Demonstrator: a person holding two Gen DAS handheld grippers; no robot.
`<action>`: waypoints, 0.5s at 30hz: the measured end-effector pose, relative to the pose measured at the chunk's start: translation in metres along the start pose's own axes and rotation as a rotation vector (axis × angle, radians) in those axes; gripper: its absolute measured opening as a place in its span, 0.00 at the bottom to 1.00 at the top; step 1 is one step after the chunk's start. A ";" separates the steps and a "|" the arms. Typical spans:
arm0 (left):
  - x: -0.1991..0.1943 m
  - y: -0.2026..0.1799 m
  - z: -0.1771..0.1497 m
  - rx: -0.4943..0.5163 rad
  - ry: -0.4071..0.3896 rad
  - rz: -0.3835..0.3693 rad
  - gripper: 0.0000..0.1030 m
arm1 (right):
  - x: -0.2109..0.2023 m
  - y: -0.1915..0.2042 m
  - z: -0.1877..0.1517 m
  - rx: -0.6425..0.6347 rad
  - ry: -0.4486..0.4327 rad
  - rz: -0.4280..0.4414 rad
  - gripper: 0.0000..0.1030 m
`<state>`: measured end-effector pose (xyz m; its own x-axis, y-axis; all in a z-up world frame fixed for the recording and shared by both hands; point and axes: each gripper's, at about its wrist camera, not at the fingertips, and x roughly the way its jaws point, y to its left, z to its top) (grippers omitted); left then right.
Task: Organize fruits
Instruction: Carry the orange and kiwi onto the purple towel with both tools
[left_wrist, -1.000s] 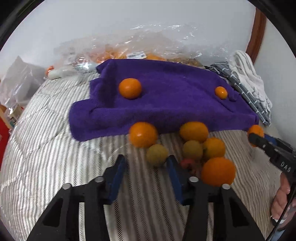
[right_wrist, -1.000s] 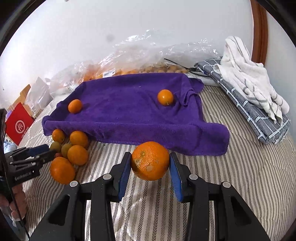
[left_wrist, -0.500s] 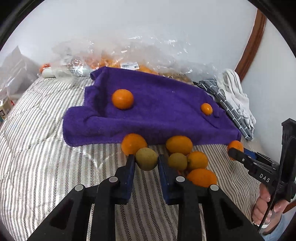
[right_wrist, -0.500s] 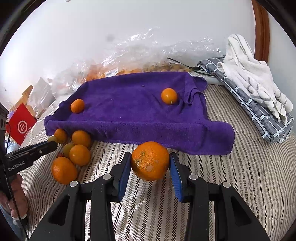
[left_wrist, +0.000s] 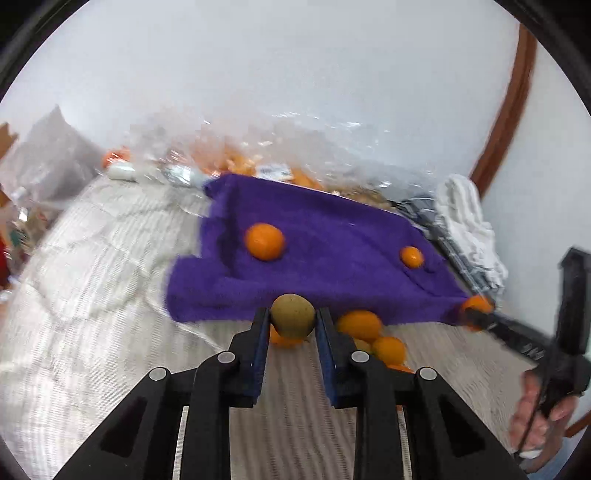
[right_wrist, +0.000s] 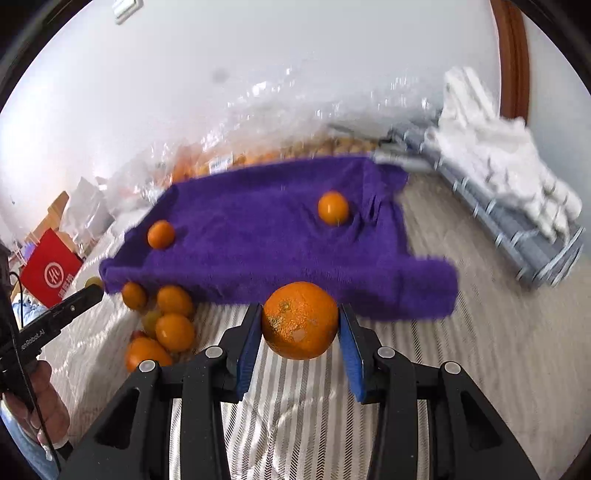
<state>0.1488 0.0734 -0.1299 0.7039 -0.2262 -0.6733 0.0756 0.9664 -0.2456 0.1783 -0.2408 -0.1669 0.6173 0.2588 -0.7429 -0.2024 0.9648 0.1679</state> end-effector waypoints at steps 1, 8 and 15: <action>-0.005 0.000 0.006 0.016 -0.007 0.022 0.23 | -0.005 0.002 0.006 -0.009 -0.014 -0.007 0.40; -0.014 0.004 0.054 0.013 -0.064 0.019 0.23 | -0.016 0.005 0.056 -0.029 -0.103 -0.024 0.40; 0.039 -0.002 0.065 0.013 -0.088 0.040 0.23 | 0.025 -0.007 0.081 0.022 -0.086 -0.008 0.40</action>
<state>0.2216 0.0704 -0.1106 0.7660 -0.1765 -0.6181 0.0552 0.9761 -0.2103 0.2570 -0.2373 -0.1341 0.6820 0.2532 -0.6861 -0.1811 0.9674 0.1769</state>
